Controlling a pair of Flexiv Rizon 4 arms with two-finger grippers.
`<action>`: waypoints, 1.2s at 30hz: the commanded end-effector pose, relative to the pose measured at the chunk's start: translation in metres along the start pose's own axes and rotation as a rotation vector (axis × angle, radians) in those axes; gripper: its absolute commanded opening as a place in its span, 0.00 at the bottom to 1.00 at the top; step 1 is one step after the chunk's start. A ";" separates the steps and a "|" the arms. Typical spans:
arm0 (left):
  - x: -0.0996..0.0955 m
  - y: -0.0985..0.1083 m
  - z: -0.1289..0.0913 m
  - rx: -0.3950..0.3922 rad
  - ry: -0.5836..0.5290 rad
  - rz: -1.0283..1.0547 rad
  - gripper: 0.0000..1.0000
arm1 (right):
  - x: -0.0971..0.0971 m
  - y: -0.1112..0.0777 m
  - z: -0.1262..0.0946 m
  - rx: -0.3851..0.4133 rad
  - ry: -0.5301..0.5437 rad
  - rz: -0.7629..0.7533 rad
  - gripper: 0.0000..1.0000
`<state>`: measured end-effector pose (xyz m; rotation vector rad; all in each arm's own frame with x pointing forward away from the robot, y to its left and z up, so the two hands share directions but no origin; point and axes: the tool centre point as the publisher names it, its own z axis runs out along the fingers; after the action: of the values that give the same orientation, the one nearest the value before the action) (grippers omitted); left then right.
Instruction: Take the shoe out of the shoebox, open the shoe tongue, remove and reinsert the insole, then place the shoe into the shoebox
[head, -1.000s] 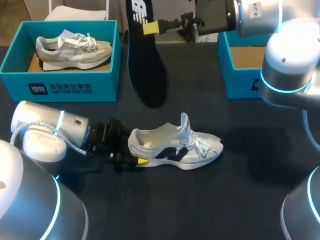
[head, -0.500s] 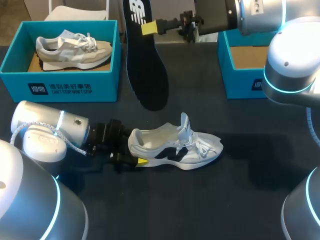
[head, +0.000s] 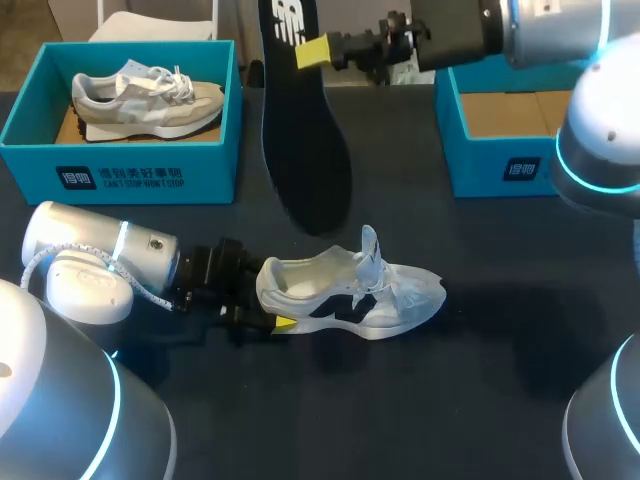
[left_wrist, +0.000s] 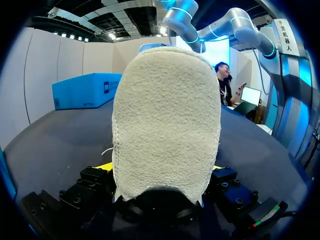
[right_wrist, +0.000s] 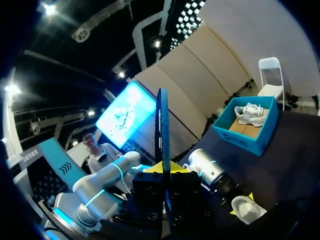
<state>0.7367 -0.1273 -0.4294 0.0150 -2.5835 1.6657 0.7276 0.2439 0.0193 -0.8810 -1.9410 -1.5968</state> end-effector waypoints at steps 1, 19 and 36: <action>-0.003 0.004 0.002 -0.002 0.000 0.000 0.00 | 0.019 -0.020 -0.008 -0.027 -0.035 0.015 0.00; -0.003 0.004 0.002 -0.002 0.000 0.000 0.00 | 0.043 -0.063 -0.031 -0.072 -0.073 0.062 0.00; -0.003 0.004 0.002 -0.002 0.000 0.000 0.00 | 0.050 -0.083 -0.052 -0.055 -0.026 0.069 0.00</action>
<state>0.7368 -0.1273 -0.4295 0.0150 -2.5836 1.6655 0.6393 0.2025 0.0103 -0.9708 -1.8701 -1.6118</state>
